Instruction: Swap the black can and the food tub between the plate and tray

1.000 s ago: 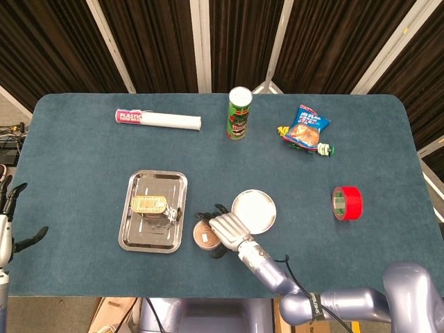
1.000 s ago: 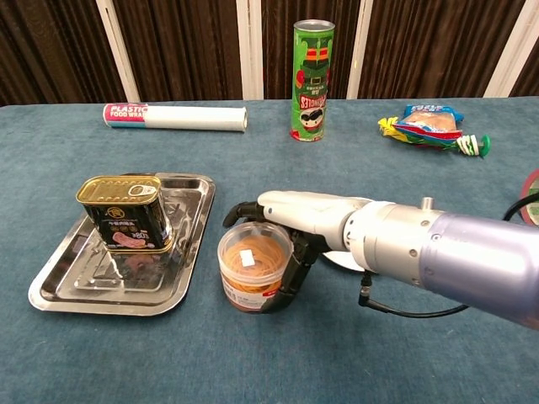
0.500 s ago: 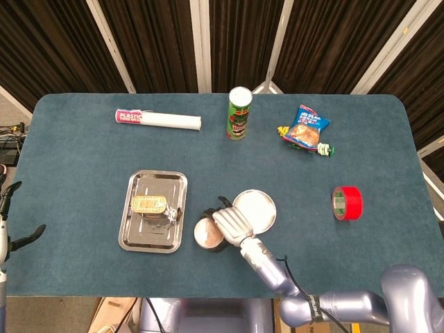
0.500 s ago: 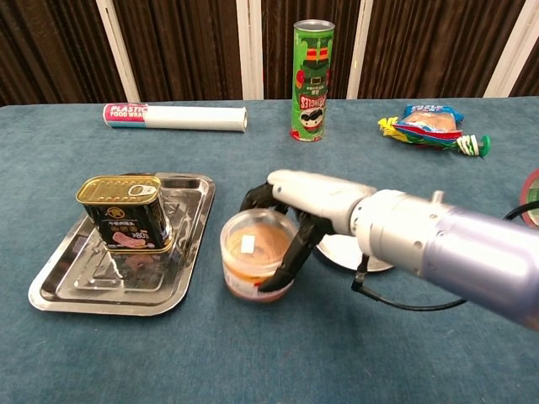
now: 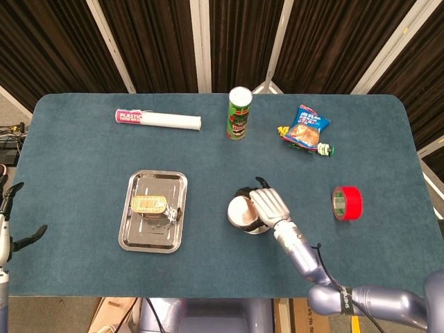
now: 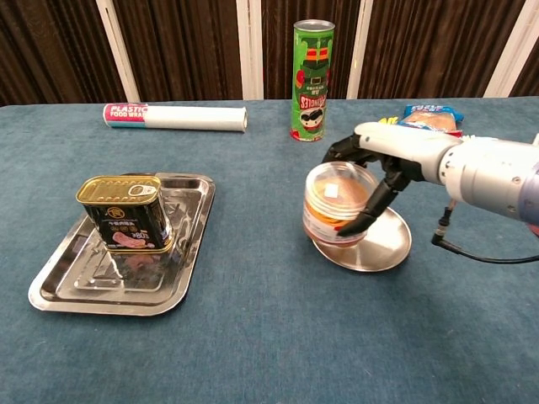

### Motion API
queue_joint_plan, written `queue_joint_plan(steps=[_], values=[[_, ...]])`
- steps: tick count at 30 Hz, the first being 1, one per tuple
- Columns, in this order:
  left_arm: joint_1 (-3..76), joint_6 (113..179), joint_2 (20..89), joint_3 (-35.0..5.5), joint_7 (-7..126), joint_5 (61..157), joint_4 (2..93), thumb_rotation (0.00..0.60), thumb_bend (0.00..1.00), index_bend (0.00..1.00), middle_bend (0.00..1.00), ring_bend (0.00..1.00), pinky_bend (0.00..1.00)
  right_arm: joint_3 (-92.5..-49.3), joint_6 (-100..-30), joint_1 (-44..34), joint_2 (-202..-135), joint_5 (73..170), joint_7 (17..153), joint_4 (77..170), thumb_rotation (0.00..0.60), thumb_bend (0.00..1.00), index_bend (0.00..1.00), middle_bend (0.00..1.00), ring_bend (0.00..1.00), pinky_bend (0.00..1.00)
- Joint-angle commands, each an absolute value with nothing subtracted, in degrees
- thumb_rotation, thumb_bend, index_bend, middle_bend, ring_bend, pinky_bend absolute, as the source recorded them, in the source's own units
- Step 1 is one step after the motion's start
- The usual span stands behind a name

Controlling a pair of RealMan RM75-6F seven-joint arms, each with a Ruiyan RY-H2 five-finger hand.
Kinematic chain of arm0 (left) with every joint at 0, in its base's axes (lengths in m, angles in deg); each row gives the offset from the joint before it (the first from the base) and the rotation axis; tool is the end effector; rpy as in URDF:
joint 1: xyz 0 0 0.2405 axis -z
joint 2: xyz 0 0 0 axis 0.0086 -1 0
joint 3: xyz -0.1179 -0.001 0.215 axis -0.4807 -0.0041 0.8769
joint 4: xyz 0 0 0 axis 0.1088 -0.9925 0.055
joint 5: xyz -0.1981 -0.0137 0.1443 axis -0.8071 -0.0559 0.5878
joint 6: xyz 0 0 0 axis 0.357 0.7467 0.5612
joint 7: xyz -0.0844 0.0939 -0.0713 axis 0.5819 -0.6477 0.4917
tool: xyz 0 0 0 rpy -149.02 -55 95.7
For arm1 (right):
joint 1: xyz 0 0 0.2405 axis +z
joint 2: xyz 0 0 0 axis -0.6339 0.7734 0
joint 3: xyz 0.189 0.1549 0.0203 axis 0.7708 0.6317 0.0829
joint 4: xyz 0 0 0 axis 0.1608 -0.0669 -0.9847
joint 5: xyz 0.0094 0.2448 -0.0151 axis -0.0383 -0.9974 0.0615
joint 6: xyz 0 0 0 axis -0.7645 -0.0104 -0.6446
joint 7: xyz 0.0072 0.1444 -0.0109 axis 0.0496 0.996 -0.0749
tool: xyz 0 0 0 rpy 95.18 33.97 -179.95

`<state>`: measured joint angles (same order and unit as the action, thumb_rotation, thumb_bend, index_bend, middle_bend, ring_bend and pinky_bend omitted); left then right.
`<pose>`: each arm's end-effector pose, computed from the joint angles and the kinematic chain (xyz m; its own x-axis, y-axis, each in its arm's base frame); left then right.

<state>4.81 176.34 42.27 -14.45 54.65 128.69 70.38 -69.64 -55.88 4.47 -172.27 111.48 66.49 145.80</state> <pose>-0.2868 0.1957 0.1187 0.3067 -0.2249 0.9249 0.9516 0.0916 -0.2933 -0.1026 -0.3186 -0.0542 0.2081 -0.4263 0.8803 -0.9578 -0.2711 0.0952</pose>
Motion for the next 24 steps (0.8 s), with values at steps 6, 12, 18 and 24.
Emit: queue_joint_plan(steps=[6,12,18,24], values=[[4.6,176.32,42.46,-14.5,54.05,128.89,70.52,0.6,0.16,0.18,0.0,0.0,0.05,-70.33,-54.08,3.99,-172.09,112.17,68.97,142.14,0.6,0.0,0.42,0.35,0.36,0.04],[4.41,176.44,42.5,-14.8,54.07,128.73,70.58,0.6,0.16,0.18,0.0,0.0,0.05,-70.78,-52.97,4.32,-172.86,112.09,69.01,138.99,0.6,0.0,0.18,0.14,0.14,0.0],[4.39,176.05,42.49,-14.88,53.73,128.57,70.55,0.6,0.16,0.18,0.0,0.0,0.05,-71.14,-54.02,4.0,-171.88,111.11,67.32,139.59,0.6,0.0,0.0,0.0,0.0,0.0],[4.32,175.15,41.66,-14.63,53.3,128.37,70.99,0.6,0.16,0.18,0.0,0.0,0.05,-72.28,-64.8,-1.86,-164.53,116.14,67.0,148.22,0.6,0.0,0.0,0.0,0.0,0.0]])
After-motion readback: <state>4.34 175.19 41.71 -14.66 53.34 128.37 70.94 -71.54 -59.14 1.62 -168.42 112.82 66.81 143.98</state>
